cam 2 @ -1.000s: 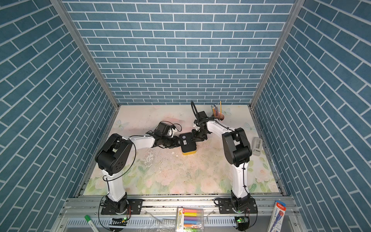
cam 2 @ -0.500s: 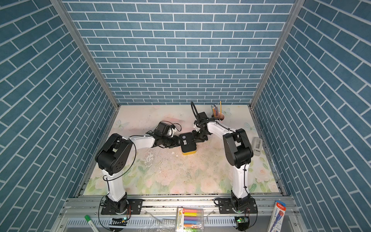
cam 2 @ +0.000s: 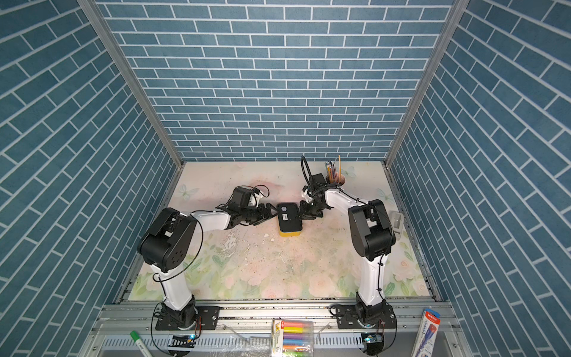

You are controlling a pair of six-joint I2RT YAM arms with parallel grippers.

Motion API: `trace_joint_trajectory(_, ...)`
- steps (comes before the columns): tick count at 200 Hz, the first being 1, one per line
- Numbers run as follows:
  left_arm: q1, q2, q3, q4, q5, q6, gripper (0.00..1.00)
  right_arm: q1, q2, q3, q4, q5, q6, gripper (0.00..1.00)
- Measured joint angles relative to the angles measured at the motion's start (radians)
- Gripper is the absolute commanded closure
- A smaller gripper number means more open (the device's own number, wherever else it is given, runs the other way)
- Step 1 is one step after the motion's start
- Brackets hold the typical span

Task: Insert the battery into the alarm
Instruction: Adjust the alarm at the center of the board.

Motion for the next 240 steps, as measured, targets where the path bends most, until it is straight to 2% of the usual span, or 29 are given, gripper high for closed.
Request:
trace_joint_trajectory(37, 0.0, 0.066, 0.0, 0.137, 0.035, -0.078, 0.22, -0.003, 0.008, 0.003, -0.001, -0.023, -0.013, 1.0)
trace_joint_trajectory(65, -0.001, 0.13, 0.0, 0.249, 0.069, -0.144, 0.28, -0.005, 0.016, 0.006, 0.0, -0.043, -0.028, 1.0)
trace_joint_trajectory(85, -0.003, 0.154, 0.0, 0.302, 0.083, -0.179, 0.36, -0.006, 0.019, 0.008, 0.0, -0.053, -0.031, 1.0)
trace_joint_trajectory(117, -0.013, 0.171, 0.0, 0.343, 0.092, -0.219, 0.55, -0.006, 0.027, 0.016, -0.002, -0.064, -0.031, 1.0)
trace_joint_trajectory(132, -0.013, 0.171, 0.0, 0.367, 0.094, -0.274, 0.6, -0.008, 0.028, 0.019, -0.011, -0.073, -0.03, 0.98)
trace_joint_trajectory(144, -0.014, 0.17, -0.002, 0.382, 0.09, -0.287, 0.64, -0.008, 0.028, 0.023, -0.012, -0.074, -0.029, 0.92)
trace_joint_trajectory(184, -0.016, 0.13, -0.051, 0.402, 0.068, -0.319, 0.72, -0.006, 0.003, -0.018, 0.043, -0.053, -0.038, 0.63)
trace_joint_trajectory(220, -0.021, 0.019, -0.078, 0.274, 0.011, -0.299, 0.75, -0.003, -0.172, -0.185, 0.202, 0.008, -0.072, 0.45)
trace_joint_trajectory(232, -0.021, -0.029, -0.076, 0.211, -0.018, -0.283, 0.75, -0.003, -0.255, -0.237, 0.278, 0.022, -0.097, 0.33)
trace_joint_trajectory(240, -0.021, -0.064, -0.072, 0.16, -0.042, -0.276, 0.76, -0.003, -0.309, -0.27, 0.332, 0.029, -0.114, 0.1)
